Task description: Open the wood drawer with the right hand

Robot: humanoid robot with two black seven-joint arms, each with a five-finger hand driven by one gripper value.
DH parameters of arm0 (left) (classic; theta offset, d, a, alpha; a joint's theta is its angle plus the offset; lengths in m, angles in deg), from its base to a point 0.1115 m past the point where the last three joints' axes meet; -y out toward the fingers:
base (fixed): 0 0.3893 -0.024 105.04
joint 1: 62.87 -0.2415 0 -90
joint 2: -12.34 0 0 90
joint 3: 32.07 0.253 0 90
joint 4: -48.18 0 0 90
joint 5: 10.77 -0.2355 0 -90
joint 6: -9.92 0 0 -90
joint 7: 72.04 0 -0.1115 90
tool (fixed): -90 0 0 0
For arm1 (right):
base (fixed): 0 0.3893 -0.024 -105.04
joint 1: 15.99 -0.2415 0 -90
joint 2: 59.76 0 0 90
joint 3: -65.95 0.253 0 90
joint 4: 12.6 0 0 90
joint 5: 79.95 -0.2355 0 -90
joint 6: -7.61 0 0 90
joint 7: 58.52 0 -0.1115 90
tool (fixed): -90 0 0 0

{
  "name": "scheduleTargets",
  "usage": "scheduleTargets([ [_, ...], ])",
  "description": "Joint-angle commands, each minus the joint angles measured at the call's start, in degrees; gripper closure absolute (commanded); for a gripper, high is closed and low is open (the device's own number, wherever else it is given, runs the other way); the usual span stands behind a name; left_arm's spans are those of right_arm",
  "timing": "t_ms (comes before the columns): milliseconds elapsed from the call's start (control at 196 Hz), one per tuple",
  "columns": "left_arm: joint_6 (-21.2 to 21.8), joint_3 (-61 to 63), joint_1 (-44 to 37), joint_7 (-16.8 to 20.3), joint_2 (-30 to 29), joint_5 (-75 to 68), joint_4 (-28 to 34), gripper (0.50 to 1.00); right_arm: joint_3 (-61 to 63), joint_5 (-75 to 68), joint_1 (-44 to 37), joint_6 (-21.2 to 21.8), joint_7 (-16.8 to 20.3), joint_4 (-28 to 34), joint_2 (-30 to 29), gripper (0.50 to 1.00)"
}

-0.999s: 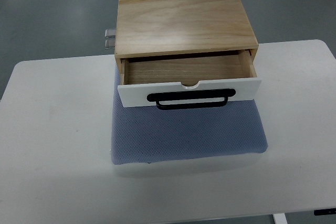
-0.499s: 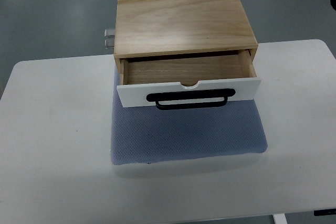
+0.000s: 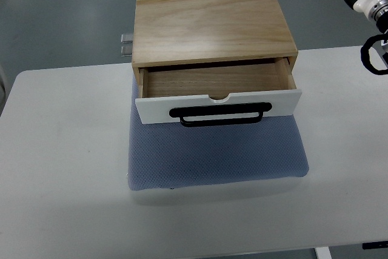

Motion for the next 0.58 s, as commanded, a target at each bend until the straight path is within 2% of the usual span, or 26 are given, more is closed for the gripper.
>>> scheduleTargets([
  [0, -0.03, -0.03, 0.0, 0.0, 0.0, 0.0, 0.03, 0.5, 0.08, -0.06, 1.46, 0.5, -0.35, -1.72, -1.44, 0.556],
  [158, 0.06, -0.03, 0.0, 0.0, 0.0, 0.0, 0.03, 0.5, -0.1, 0.03, 3.13, 0.06, -2.99, -3.04, -2.24, 0.556],
  [408, -0.03, -0.03, 0.0, 0.0, 0.0, 0.0, 0.03, 0.5, -0.71, 0.46, 5.85, -2.22, -3.17, -4.71, -4.52, 0.556],
  [571, -0.03, -0.03, 0.0, 0.0, 0.0, 0.0, 0.03, 0.5, -0.36, 0.38, 6.47, -2.22, -3.78, -4.62, -5.4, 0.556],
])
